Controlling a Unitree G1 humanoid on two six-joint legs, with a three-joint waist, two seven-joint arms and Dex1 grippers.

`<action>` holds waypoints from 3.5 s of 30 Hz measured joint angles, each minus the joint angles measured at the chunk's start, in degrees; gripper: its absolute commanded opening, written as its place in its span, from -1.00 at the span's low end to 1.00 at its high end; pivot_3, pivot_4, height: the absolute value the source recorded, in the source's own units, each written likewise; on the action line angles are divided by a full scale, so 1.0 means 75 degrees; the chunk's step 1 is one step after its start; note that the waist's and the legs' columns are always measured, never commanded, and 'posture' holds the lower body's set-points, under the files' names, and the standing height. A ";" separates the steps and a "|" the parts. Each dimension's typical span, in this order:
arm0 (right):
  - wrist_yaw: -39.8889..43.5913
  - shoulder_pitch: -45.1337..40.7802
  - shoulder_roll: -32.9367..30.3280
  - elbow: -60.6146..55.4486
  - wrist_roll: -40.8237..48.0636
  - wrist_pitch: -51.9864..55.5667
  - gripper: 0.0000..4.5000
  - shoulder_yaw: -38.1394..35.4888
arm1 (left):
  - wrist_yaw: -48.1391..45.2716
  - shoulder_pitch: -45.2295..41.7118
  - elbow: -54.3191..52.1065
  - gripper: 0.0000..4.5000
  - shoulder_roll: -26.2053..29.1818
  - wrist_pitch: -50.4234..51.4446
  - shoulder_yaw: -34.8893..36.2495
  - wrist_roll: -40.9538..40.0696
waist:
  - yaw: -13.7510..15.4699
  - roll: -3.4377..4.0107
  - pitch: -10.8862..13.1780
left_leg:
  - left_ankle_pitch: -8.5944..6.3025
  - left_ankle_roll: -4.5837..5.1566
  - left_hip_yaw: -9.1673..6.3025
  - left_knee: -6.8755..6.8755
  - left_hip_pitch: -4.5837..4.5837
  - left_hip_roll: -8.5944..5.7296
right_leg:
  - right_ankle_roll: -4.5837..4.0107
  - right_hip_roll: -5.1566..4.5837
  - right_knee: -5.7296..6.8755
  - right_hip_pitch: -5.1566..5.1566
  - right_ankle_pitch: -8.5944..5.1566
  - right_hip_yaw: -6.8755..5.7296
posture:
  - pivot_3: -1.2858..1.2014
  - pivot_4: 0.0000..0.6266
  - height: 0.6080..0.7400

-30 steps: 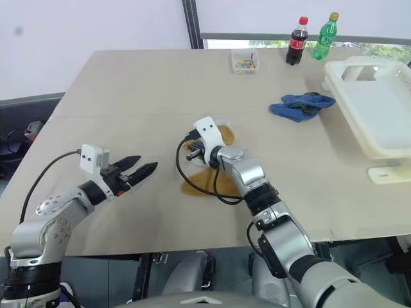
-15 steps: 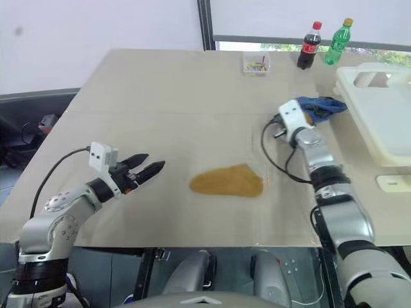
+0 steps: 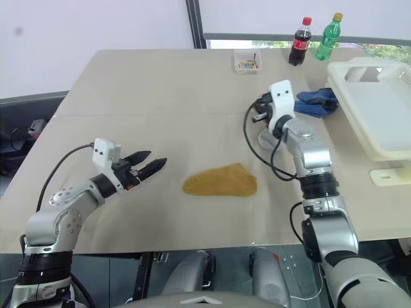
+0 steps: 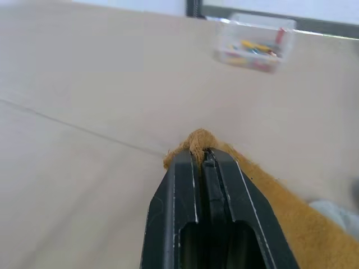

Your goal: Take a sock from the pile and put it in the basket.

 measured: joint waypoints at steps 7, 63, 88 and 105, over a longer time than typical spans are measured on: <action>-0.0131 0.0471 0.1423 -0.0317 -0.0173 0.0514 -0.98 0.1137 | -0.0025 -0.0006 0.0002 0.64 0.0000 -0.0009 -0.0002 0.0018 | -0.0037 0.0002 0.0001 | 0.0000 -0.0003 0.0005 -0.0006 -0.0004 0.0000 | -0.0003 0.0000 0.0003 -0.0014 0.0001 0.0004 | 0.03 -0.52 1.00; 0.0524 0.0338 0.2254 0.0609 -0.0807 -0.0468 -0.69 0.2494 | 0.0105 0.0216 -0.0067 0.64 0.0038 0.0027 0.0221 0.0009 | -0.0027 0.0003 0.0015 | 0.0001 -0.0006 0.0002 -0.0003 -0.0005 0.0002 | -0.0006 0.0001 0.0004 -0.0015 0.0002 0.0001 | 0.03 -0.52 1.00; 0.1411 -0.0178 0.0252 0.2074 -0.1023 -0.1033 -0.99 0.1658 | 0.1634 -0.1759 0.1022 -0.02 -0.1467 0.1312 -0.0795 0.0277 | -0.0034 -0.0001 0.0014 | 0.0007 -0.0015 0.0015 0.0000 0.0006 -0.0009 | -0.0004 0.0005 0.0004 -0.0004 0.0003 0.0009 | 0.03 -0.52 1.00; 0.0976 0.1598 0.0102 -0.1376 -0.1288 0.0435 -1.00 0.1748 | 0.0291 -0.1652 0.1212 -0.98 -0.0395 0.1763 -0.0039 -0.0530 | -0.0015 -0.0004 0.0013 | 0.0006 -0.0014 -0.0005 0.0006 -0.0002 -0.0006 | -0.0005 0.0005 0.0010 -0.0008 0.0003 -0.0003 | 0.03 -0.52 1.00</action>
